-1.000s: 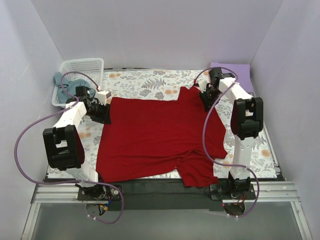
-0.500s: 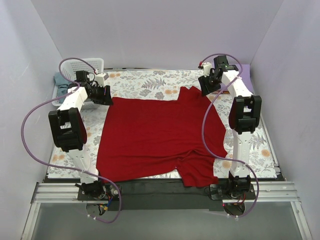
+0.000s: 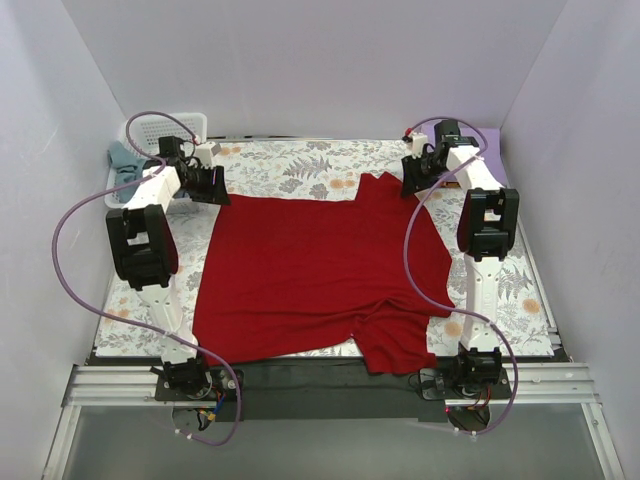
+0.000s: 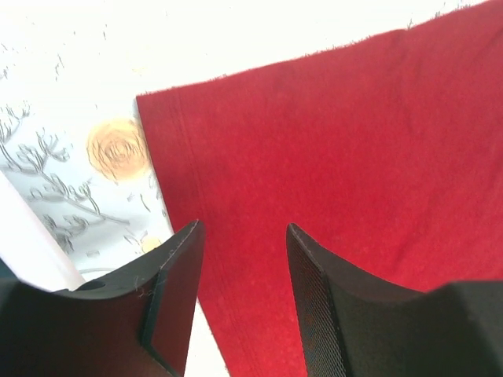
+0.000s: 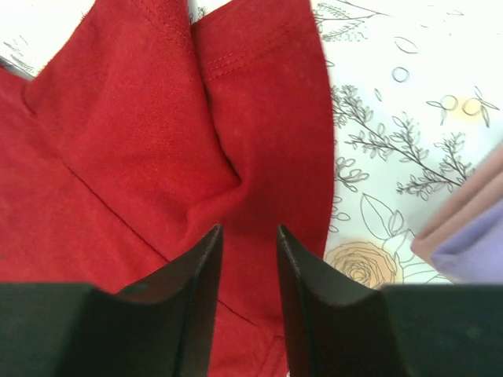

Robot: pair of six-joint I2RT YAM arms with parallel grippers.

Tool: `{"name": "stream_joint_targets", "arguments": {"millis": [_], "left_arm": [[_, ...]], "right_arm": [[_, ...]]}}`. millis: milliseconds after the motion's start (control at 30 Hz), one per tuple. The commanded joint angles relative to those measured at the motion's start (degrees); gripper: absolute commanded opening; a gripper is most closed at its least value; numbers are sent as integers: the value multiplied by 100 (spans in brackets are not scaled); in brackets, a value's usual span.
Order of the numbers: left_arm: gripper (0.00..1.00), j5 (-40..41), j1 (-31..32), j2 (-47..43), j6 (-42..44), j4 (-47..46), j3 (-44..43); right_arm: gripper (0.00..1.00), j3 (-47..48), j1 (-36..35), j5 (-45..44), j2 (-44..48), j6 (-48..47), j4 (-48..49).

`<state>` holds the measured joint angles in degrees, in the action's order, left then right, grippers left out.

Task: Fold and stack the t-shirts
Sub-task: Fold the tshirt

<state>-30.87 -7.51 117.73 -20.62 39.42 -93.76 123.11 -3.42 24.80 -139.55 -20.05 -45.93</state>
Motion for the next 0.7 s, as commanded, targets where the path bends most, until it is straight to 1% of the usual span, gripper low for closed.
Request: {"name": "stream_joint_targets", "arguments": {"millis": [0,67,100,200,467,667], "left_arm": [[45,108,48,249,49,30,-528],[45,117,83,460,67,153,-748],[45,117,92,513,76,241,-941],[45,117,135,584,76,259,-1109],[46,318,188,654,102,277,-1127],[46,249,188,760,-29,417,-1286]], "right_arm": [[46,205,166,613,94,81,93],[52,283,227,562,94,124,119],[52,327,237,518,59,142,137],[53,407,245,526,-11,142,172],[52,442,219,702,-231,116,251],[50,442,105,325,-415,19,339]]}}
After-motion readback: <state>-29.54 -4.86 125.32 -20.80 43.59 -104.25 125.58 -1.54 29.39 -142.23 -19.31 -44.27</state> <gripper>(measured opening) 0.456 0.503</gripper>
